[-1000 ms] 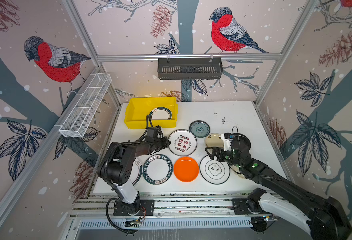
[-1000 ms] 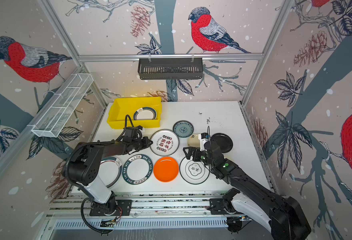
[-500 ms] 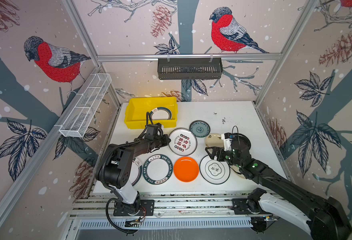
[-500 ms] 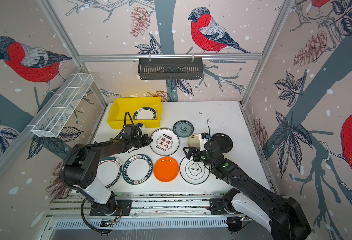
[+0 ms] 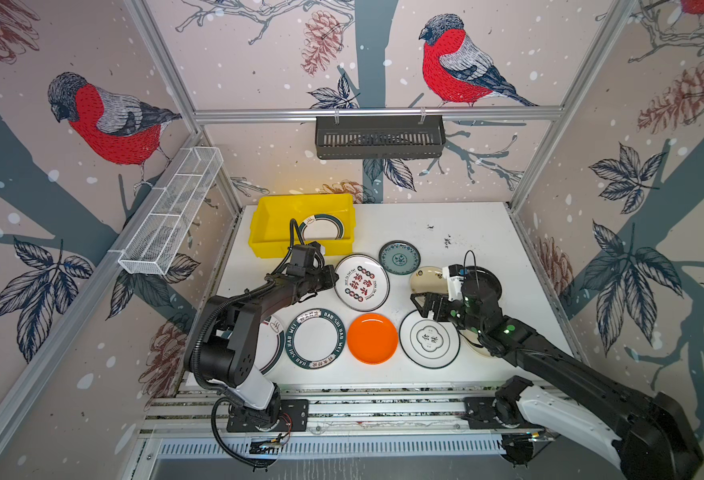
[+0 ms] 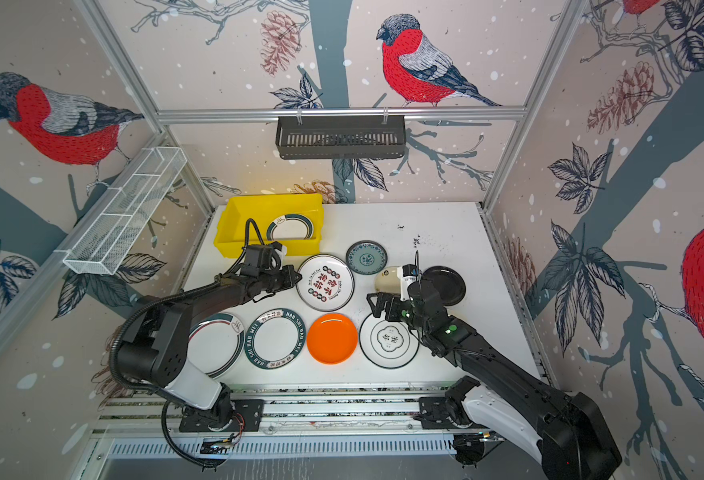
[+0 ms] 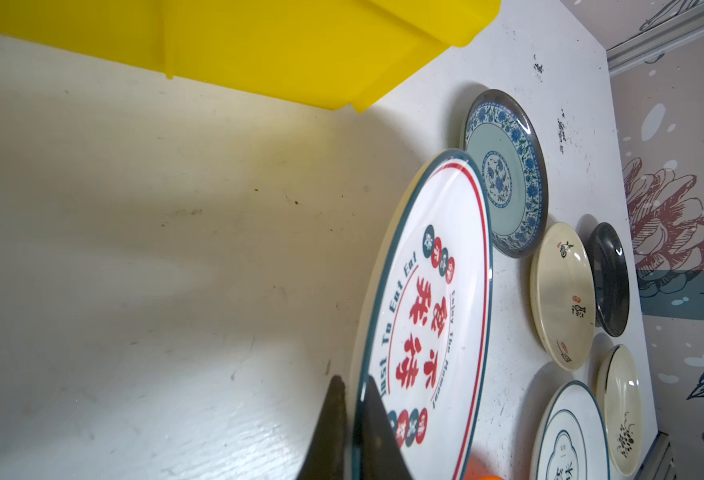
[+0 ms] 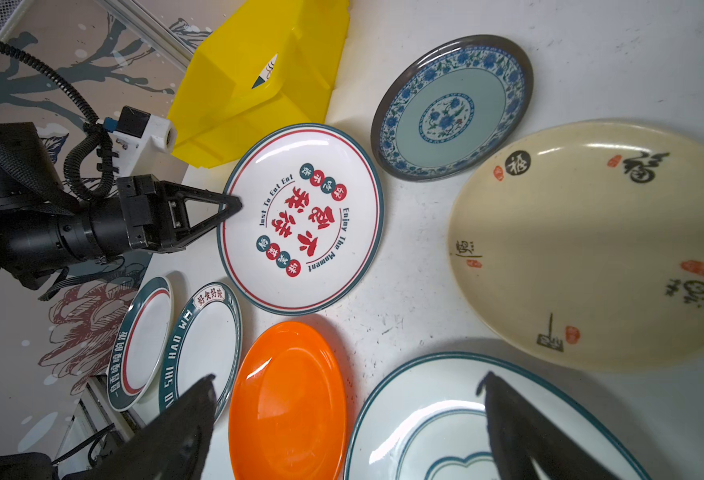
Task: Place the plates into the plastic bin on the countertop
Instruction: 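Close the left gripper on the near rim of the white red-text plate, then lift the red-text plate with the left gripper and carry it over the yellow bin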
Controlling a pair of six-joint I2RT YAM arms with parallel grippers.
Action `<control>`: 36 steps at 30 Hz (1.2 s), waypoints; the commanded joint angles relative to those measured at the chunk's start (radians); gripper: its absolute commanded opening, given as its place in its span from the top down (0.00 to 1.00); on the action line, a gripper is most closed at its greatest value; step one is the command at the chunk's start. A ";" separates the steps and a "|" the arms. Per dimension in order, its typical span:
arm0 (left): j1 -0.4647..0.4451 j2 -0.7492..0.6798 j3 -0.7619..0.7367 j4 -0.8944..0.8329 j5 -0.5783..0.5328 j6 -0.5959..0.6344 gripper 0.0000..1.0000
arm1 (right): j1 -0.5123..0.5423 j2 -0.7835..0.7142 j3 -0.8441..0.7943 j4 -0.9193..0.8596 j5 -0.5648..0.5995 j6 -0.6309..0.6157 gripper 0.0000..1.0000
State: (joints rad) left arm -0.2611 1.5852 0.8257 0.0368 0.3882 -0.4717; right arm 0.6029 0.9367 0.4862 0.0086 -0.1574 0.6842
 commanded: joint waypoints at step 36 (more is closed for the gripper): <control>0.234 0.284 0.615 0.041 0.060 -0.093 1.00 | -0.091 0.336 0.463 -0.052 -0.045 -0.112 0.00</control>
State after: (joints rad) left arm -0.0483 1.8473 1.4136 0.0093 0.4263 -0.5278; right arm 0.5156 1.2499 0.9367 -0.0513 -0.1883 0.5762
